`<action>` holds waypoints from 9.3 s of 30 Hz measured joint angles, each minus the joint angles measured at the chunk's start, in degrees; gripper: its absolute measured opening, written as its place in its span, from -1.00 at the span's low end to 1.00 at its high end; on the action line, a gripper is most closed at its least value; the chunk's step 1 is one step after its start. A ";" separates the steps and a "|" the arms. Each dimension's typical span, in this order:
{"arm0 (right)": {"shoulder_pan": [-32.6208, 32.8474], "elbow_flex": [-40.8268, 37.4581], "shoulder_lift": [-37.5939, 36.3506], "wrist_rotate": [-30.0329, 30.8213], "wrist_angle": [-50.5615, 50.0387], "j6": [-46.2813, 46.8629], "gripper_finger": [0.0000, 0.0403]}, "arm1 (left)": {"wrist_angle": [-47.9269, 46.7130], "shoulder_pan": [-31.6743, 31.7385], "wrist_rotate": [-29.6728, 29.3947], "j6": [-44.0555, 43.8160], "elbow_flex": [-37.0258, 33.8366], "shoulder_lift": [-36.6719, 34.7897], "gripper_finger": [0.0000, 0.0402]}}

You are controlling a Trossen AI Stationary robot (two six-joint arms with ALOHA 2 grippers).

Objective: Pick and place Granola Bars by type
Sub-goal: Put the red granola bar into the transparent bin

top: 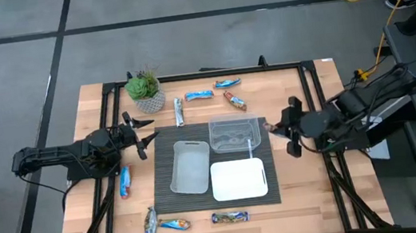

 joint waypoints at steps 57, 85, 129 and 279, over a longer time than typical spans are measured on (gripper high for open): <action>-29.26 20.22 30.68 -18.83 5.16 -26.34 -0.87 | 0.00 -0.01 0.00 0.00 -0.01 0.00 0.10; -29.71 -0.95 36.62 -23.21 24.37 -25.33 -0.87 | 0.00 0.01 0.00 0.00 -0.01 -0.02 0.10; -31.17 1.49 40.70 -24.55 22.44 -25.55 -0.11 | 0.00 -0.01 0.00 0.00 -0.01 -0.02 0.10; -54.58 18.74 62.03 -24.73 13.63 -34.24 0.28 | 0.00 0.00 0.00 0.00 0.00 -0.02 0.10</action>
